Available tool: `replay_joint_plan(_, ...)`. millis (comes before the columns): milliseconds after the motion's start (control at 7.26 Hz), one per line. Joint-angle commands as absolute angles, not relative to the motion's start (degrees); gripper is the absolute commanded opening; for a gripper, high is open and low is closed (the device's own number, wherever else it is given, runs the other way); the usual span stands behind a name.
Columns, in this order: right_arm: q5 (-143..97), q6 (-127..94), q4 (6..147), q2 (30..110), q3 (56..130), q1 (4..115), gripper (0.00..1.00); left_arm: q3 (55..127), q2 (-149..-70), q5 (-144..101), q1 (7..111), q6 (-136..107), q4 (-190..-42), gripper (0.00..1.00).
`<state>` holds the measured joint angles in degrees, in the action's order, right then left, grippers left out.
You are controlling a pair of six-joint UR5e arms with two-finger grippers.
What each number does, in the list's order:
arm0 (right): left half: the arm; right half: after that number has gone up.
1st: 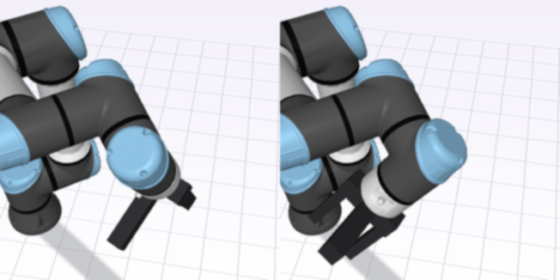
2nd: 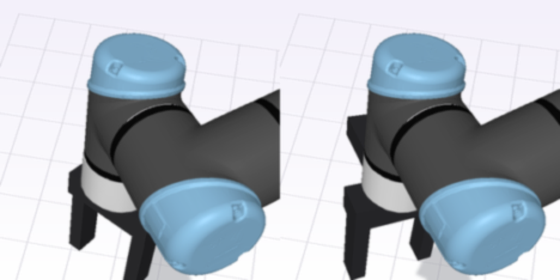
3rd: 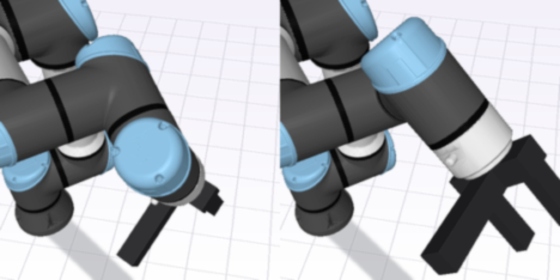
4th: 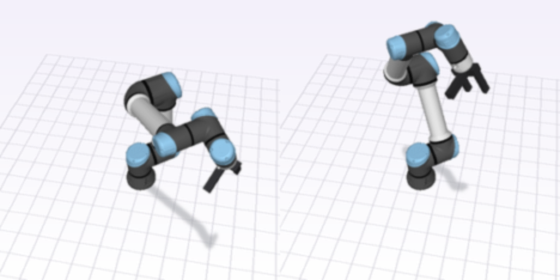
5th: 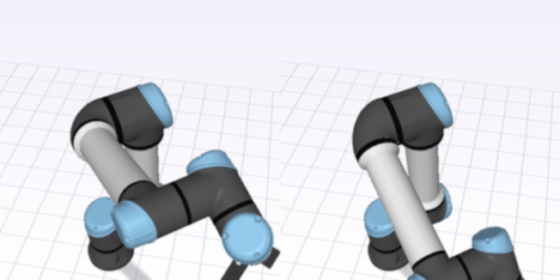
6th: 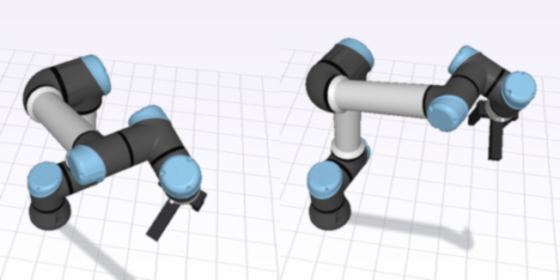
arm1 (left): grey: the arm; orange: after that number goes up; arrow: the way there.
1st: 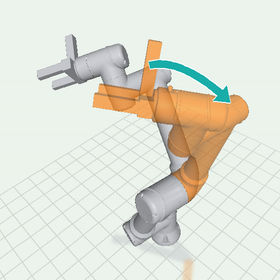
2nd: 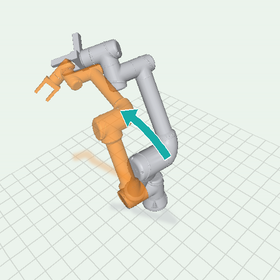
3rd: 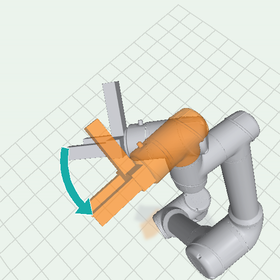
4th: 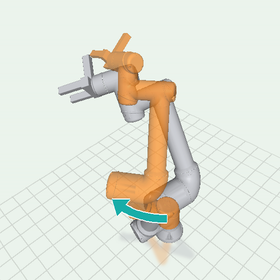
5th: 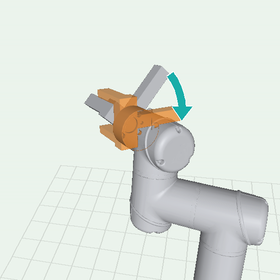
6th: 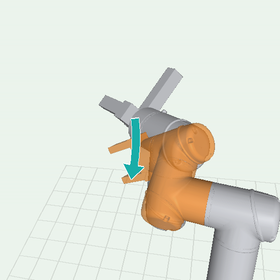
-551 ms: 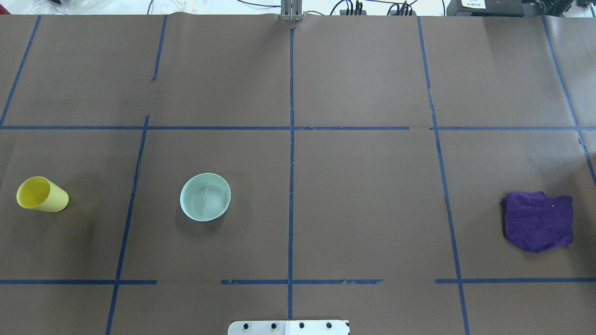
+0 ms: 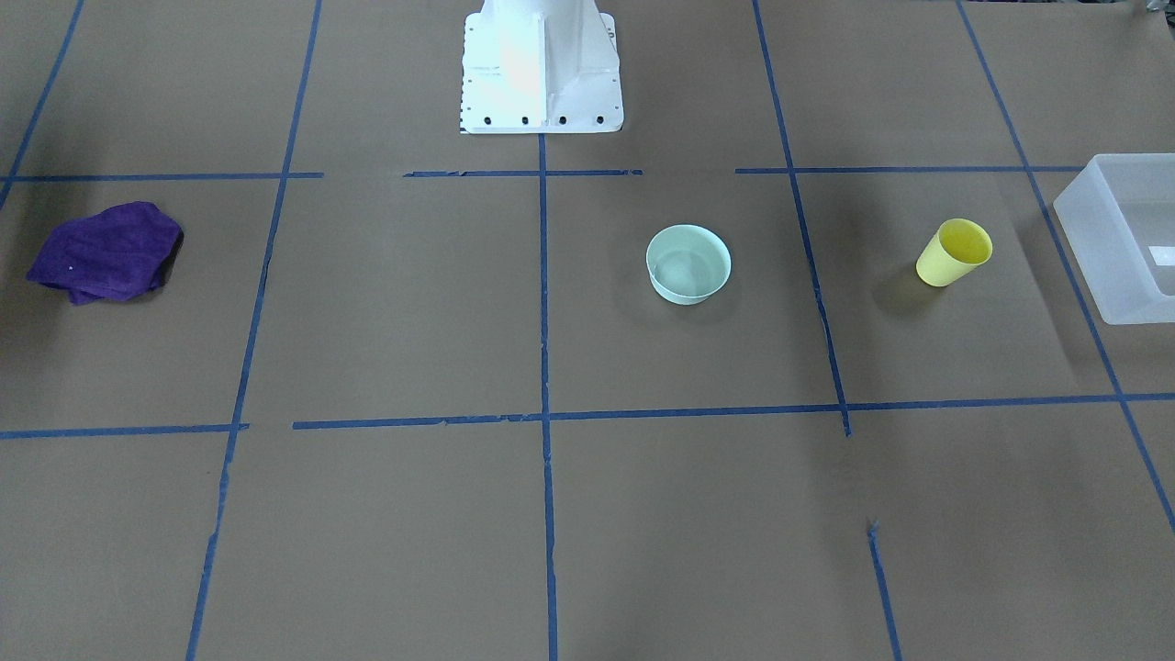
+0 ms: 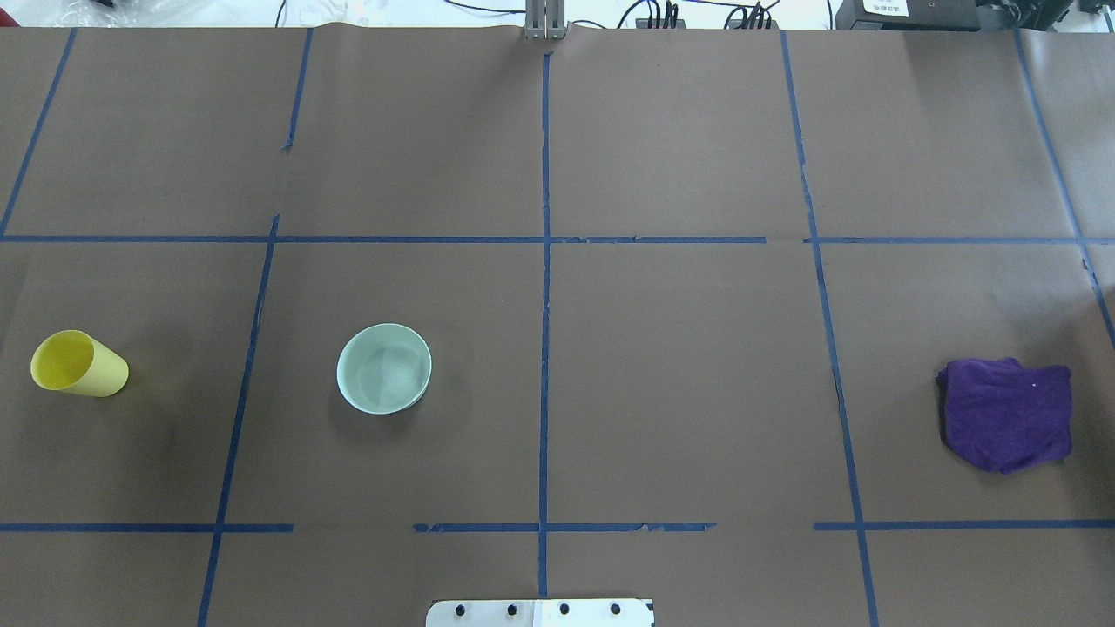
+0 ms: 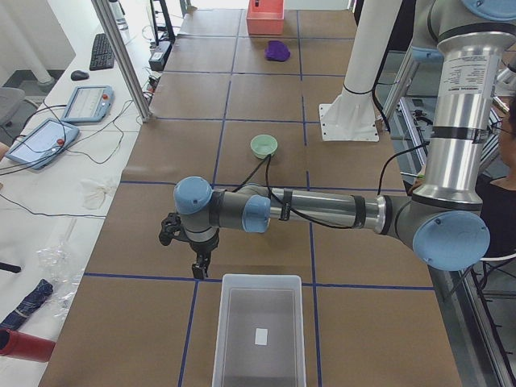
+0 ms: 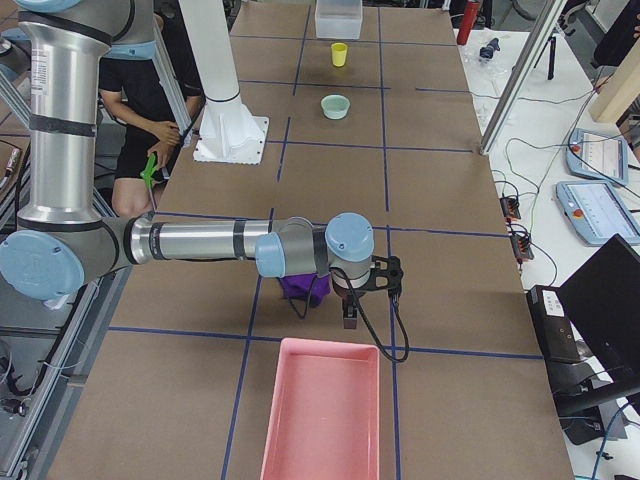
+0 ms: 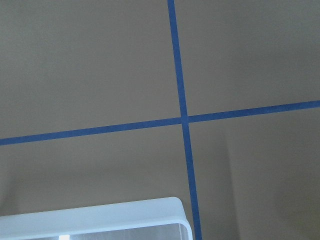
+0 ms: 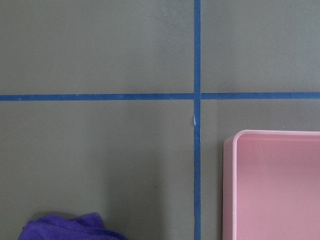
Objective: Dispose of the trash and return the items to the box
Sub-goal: 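Move the left gripper toward the yellow cup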
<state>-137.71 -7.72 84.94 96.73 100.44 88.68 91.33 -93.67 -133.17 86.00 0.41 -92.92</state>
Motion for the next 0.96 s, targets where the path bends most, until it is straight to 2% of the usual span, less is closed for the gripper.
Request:
replay_joint_plan(0,-137.7,-7.8,84.9,96.7,100.9,88.7,1.00,98.0,-91.8,-136.7,78.3,-13.4,-95.3,1.00)
replay_joint_plan(138,-137.7,-7.8,84.9,96.7,101.1,88.7,1.00,100.7,-88.0,-136.7,75.5,-19.6,-101.5,1.00)
replay_joint_plan(413,-137.8,-7.8,84.8,96.6,101.2,88.7,1.00,100.1,-78.8,-136.1,67.0,-38.3,-125.5,1.00)
replay_joint_plan(551,-137.8,-7.8,84.9,96.5,101.2,88.7,1.00,100.0,-76.6,-134.3,62.4,-45.6,-132.5,1.00)
replay_joint_plan(826,-137.7,-7.8,84.9,96.6,101.2,88.7,1.00,97.8,-76.6,-129.9,57.6,-49.2,-134.8,1.00)
